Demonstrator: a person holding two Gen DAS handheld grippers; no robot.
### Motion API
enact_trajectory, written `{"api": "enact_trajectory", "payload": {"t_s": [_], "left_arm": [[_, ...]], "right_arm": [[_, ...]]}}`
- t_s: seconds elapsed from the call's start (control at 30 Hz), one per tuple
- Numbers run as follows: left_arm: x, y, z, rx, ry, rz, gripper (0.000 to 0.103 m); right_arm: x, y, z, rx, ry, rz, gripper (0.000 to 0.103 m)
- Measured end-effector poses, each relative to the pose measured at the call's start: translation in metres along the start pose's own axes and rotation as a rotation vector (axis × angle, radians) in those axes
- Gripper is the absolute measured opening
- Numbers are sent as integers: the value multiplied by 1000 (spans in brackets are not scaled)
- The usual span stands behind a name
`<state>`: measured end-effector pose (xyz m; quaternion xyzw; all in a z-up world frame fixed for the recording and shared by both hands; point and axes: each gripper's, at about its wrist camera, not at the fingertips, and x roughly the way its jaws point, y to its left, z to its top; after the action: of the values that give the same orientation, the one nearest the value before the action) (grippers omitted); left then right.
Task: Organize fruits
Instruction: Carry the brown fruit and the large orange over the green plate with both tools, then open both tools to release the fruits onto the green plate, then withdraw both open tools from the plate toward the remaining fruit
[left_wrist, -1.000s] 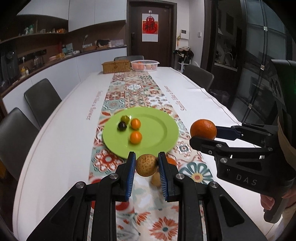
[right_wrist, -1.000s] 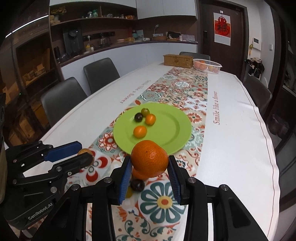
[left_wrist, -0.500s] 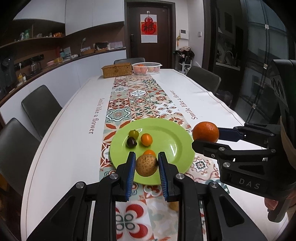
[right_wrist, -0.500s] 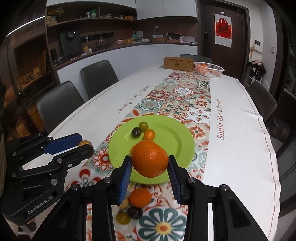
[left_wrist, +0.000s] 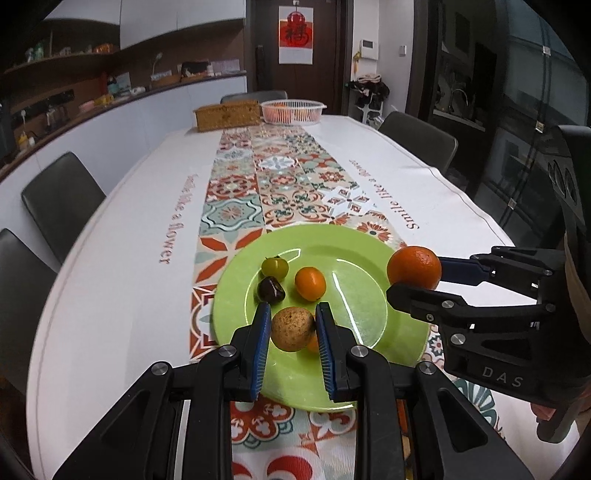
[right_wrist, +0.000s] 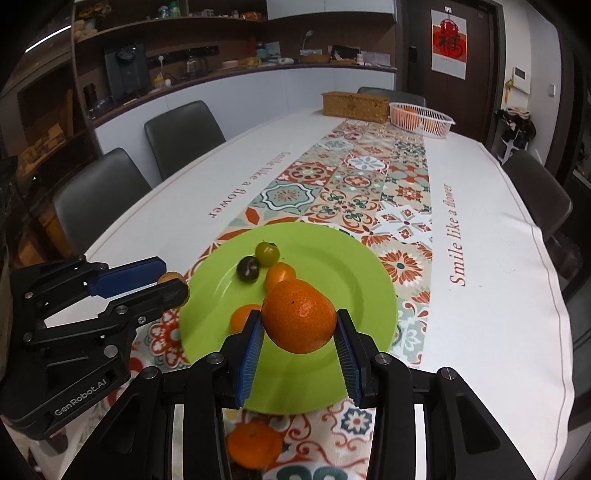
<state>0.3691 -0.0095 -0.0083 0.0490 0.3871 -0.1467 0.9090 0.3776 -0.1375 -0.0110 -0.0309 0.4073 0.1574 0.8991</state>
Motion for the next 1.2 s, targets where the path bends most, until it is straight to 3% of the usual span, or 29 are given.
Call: {"api": "enact_trajectory", "payload": {"t_s": [0.33, 0.4, 0.43, 0.5, 0.8, 1.2], "left_arm": [[28, 7, 1, -30, 43, -43, 25], [28, 8, 2, -36, 42, -46, 35], [26, 8, 2, -40, 35, -43, 44], [22, 7, 2, -39, 19, -21, 46], [-22, -5, -11, -16, -18, 44, 46], [-95, -34, -27, 9, -112, 55, 49]], "right_arm": [[27, -7, -1, 12, 41, 4, 40], [27, -9, 0, 21, 39, 7, 40], [28, -9, 1, 24, 39, 8, 41], [25, -11, 0, 33, 26, -2, 44], [-17, -8, -11, -13, -58, -39, 46], [-92, 11, -36, -58, -174, -21, 46]]}}
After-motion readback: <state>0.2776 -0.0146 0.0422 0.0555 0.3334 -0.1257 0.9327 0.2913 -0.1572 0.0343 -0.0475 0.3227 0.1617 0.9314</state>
